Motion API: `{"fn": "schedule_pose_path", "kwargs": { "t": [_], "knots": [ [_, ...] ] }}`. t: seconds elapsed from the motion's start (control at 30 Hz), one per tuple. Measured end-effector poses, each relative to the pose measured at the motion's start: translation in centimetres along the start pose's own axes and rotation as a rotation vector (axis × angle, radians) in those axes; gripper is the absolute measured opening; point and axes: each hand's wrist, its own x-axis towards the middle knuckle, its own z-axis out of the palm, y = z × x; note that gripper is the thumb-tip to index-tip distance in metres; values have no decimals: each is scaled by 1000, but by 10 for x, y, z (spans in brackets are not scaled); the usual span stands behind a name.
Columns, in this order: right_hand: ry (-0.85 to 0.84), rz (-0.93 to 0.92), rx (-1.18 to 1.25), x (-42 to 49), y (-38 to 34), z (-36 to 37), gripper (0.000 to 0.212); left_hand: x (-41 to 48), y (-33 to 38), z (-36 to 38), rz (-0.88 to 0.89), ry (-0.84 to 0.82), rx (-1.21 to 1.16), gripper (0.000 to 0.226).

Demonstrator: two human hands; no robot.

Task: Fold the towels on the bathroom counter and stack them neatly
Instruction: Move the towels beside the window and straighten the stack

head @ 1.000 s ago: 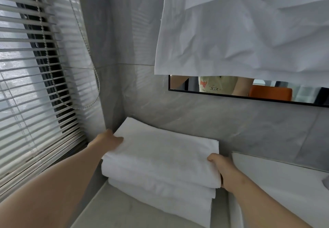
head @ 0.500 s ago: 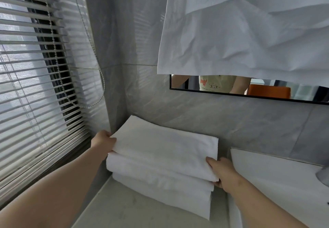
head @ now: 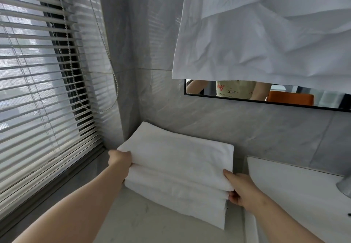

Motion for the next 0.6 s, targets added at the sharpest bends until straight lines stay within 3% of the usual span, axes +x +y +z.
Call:
{"fn": "schedule_pose_path", "kwargs": {
  "t": [0.23,0.33,0.5,0.6],
  "knots": [
    [-31,-37,21,-4,3,-5,20,-11,-11,0,-139,-29,-190,61],
    [-21,-53,-24,-4,4,-3,20,-12,-13,0,-173,-66,-241,51],
    [-12,-49,-51,-8,1,-3,20,-16,-11,-2,-108,-42,-203,48],
    [-11,-32,-94,-7,3,-2,17,-23,-15,-2,85,11,17,54]
  ]
}}
